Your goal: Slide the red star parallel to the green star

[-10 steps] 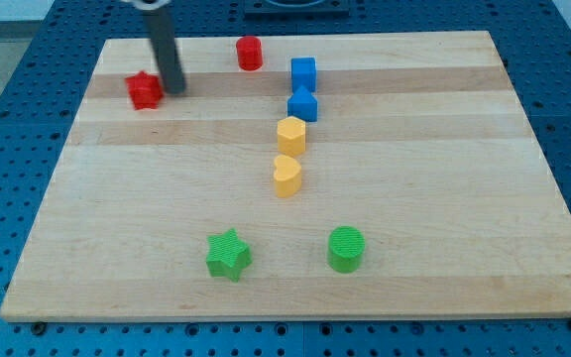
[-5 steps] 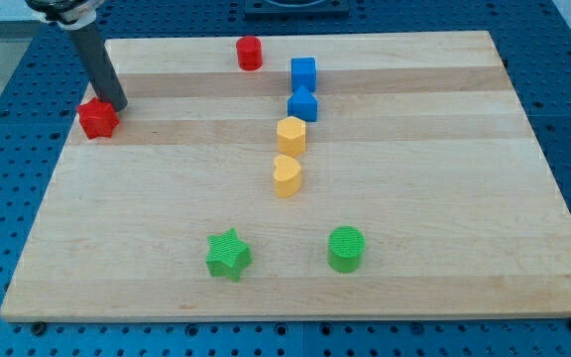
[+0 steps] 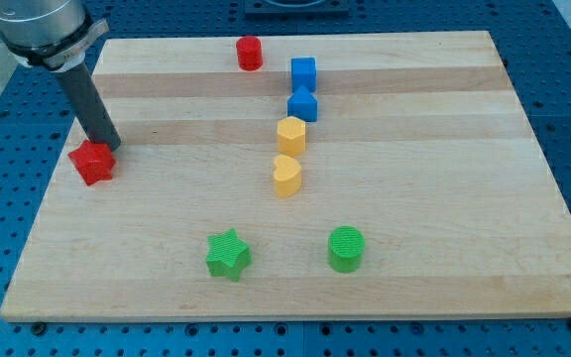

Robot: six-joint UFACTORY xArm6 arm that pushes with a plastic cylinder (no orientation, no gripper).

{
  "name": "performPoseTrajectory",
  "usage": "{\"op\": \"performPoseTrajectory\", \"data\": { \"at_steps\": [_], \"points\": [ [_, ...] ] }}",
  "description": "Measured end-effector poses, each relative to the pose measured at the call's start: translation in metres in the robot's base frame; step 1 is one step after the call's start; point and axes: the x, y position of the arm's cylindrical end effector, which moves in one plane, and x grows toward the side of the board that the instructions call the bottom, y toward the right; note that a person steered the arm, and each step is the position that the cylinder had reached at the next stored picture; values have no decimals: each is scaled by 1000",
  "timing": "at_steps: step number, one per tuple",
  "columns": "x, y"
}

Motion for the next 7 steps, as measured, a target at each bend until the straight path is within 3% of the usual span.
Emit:
{"op": "performPoseTrajectory", "data": {
  "at_steps": [2,4,5,7],
  "points": [
    [78,-6],
    [58,-41],
    [84,-50],
    [109,-5]
  ]
}}
